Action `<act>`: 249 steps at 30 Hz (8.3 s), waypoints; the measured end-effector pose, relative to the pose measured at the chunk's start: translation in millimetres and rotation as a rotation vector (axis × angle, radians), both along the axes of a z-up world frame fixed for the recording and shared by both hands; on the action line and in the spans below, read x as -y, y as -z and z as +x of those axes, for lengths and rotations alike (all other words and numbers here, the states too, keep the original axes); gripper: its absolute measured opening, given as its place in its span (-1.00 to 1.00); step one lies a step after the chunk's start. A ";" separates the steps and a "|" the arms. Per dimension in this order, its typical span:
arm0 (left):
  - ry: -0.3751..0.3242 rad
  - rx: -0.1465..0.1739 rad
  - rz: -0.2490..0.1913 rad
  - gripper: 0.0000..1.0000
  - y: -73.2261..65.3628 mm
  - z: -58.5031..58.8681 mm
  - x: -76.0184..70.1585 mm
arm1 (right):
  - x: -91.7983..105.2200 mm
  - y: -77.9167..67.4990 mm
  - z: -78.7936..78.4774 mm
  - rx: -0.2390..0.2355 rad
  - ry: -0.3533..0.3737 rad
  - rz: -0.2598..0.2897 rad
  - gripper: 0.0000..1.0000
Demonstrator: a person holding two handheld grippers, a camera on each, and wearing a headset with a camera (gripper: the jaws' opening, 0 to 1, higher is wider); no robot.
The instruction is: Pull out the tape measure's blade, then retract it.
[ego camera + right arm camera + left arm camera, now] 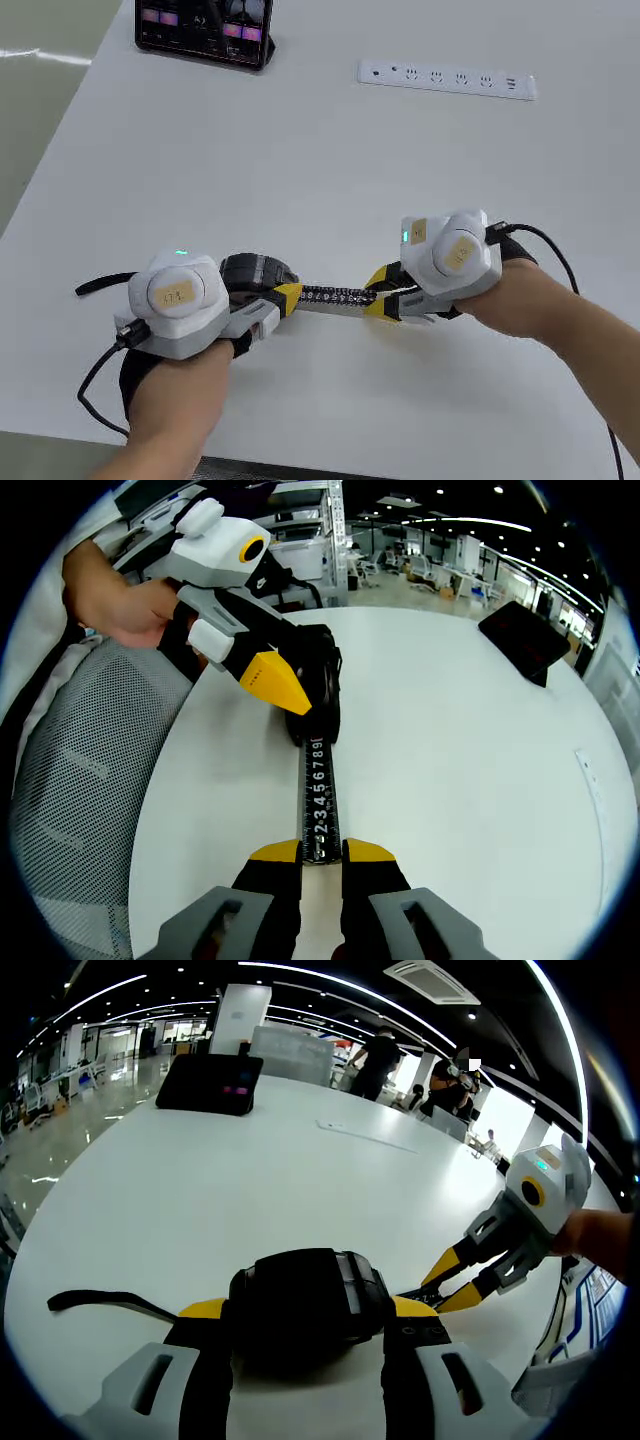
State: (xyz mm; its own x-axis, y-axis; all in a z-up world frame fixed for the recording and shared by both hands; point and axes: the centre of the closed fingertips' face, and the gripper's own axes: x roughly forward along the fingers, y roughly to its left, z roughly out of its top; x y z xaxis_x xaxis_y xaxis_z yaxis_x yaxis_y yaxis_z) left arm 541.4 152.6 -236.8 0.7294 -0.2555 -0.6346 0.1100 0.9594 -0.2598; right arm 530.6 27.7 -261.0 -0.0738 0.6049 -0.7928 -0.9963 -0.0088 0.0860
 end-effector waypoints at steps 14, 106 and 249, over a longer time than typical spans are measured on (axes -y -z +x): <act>-0.010 -0.001 -0.026 0.11 -0.7 0.3 -1.2 | -22.7 -1.1 -0.1 -0.009 -0.008 0.030 -0.79; 0.010 -0.001 -0.081 0.17 -3.2 -0.8 0.8 | -68.0 -4.4 -1.5 -0.046 0.026 0.094 -0.59; 0.762 0.081 0.235 0.98 -48.5 -75.4 -44.9 | 120.3 -68.8 -60.3 0.026 0.471 0.202 0.98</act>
State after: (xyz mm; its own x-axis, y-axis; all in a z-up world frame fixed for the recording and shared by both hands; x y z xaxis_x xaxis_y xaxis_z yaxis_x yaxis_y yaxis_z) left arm 466.1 197.6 -188.4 0.4537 -0.5684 -0.6864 0.7671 0.6411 -0.0238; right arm 470.4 -92.6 -192.2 0.2618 0.7088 -0.6550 -0.8978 0.4280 0.1042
